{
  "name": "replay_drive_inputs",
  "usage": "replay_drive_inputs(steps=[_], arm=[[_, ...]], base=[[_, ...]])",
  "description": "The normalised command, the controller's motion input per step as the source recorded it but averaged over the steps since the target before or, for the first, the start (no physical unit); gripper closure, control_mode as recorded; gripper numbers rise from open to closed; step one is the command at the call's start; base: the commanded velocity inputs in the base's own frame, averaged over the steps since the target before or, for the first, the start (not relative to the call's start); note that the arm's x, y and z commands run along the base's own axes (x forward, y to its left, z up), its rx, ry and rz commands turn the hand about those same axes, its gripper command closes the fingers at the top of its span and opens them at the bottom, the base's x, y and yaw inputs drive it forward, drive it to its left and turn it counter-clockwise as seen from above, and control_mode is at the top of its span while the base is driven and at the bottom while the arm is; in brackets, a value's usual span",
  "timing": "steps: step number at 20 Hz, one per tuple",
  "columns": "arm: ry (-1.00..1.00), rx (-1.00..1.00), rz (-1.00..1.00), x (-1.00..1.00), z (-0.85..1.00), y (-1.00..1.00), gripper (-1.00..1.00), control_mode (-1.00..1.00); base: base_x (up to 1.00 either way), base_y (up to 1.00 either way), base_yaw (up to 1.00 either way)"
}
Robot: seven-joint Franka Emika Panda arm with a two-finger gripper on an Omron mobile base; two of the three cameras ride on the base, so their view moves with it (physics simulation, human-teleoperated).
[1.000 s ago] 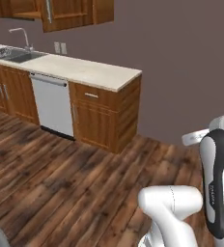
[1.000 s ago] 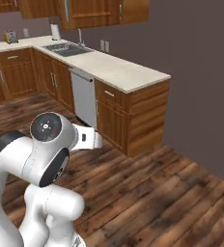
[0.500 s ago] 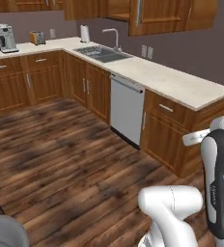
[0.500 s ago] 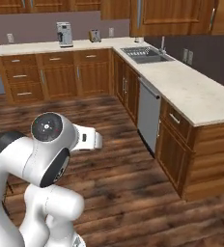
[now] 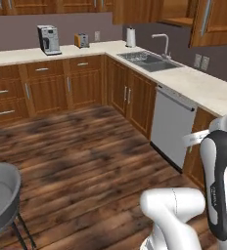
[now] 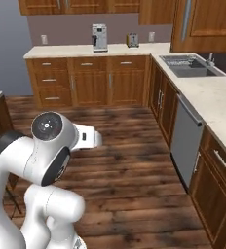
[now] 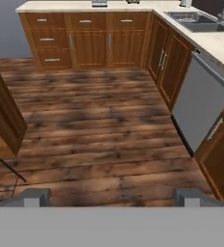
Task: Pick up the bowls from the cabinet and place each bowl in front of a stool on the dining counter.
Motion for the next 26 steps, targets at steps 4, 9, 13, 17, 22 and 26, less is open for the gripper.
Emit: replay_drive_inputs(steps=[4, 9, 13, 17, 22, 26], arm=[[0.00, 0.00, 0.00, 0.00, 0.00, 0.00, -1.00, 1.00], [0.00, 0.00, 0.00, 0.00, 0.00, 0.00, -1.00, 1.00], [0.00, 0.00, 0.00, 0.00, 0.00, 0.00, -1.00, 1.00], [0.00, 0.00, 0.00, 0.00, 0.00, 0.00, -1.00, 1.00], [0.00, 0.00, 0.00, 0.00, 0.00, 0.00, -1.00, 1.00], [0.00, 0.00, 0.00, 0.00, 0.00, 0.00, -1.00, 1.00]], base=[[1.00, -0.22, 0.00], [1.00, -0.03, -0.01], [1.00, 0.00, -0.05], [1.00, 0.00, -0.10], [1.00, -0.08, -0.20], [1.00, -0.07, -0.28]])
